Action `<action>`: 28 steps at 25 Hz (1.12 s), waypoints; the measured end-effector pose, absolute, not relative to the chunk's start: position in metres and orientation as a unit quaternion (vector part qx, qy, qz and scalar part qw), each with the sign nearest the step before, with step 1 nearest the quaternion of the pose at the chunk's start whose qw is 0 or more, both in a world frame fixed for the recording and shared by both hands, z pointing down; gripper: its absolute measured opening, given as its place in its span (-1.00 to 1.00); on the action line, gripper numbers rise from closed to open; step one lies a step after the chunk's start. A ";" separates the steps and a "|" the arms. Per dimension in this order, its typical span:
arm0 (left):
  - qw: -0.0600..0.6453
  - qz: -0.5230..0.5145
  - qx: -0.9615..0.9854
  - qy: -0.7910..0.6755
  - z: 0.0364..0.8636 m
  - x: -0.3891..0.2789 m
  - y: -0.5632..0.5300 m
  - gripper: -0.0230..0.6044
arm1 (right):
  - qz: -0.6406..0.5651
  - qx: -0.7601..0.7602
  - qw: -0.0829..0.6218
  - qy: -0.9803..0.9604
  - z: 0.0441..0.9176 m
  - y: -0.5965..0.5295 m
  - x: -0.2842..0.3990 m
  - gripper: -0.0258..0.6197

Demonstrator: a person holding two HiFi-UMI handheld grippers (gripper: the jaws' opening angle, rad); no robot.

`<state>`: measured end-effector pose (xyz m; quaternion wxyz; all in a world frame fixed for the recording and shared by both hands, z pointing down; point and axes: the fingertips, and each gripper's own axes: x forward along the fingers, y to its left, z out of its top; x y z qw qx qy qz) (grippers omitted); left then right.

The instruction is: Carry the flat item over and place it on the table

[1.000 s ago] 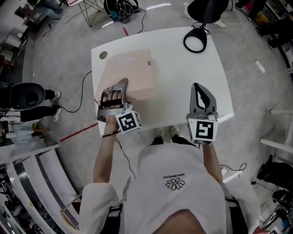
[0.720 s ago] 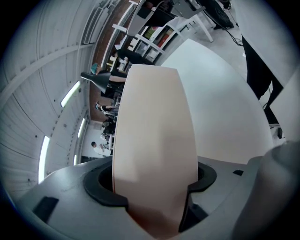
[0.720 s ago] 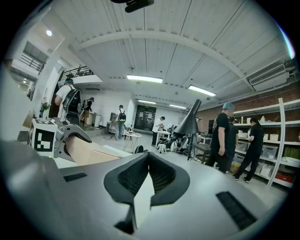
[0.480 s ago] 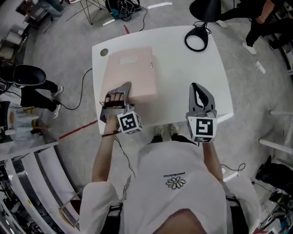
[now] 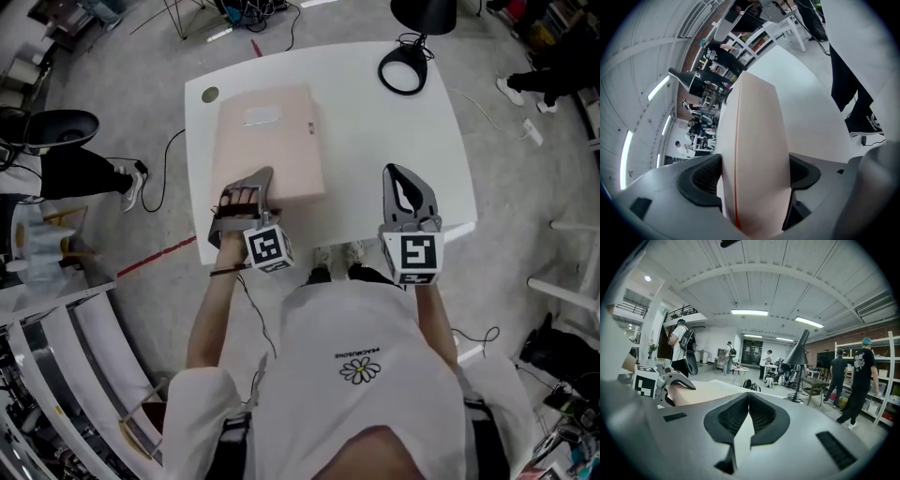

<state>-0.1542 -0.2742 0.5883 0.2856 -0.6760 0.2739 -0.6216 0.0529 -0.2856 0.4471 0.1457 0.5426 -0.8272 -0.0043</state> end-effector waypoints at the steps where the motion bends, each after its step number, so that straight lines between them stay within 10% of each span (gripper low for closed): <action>1: 0.284 -0.622 -0.677 0.273 0.592 -0.154 -0.272 0.35 | -0.005 0.539 0.148 -0.829 0.448 -0.285 0.051 -0.88; 28: 0.235 -0.636 -0.704 0.211 0.638 -0.139 -0.248 0.41 | -0.006 0.518 0.179 -0.836 0.459 -0.286 0.047 -0.88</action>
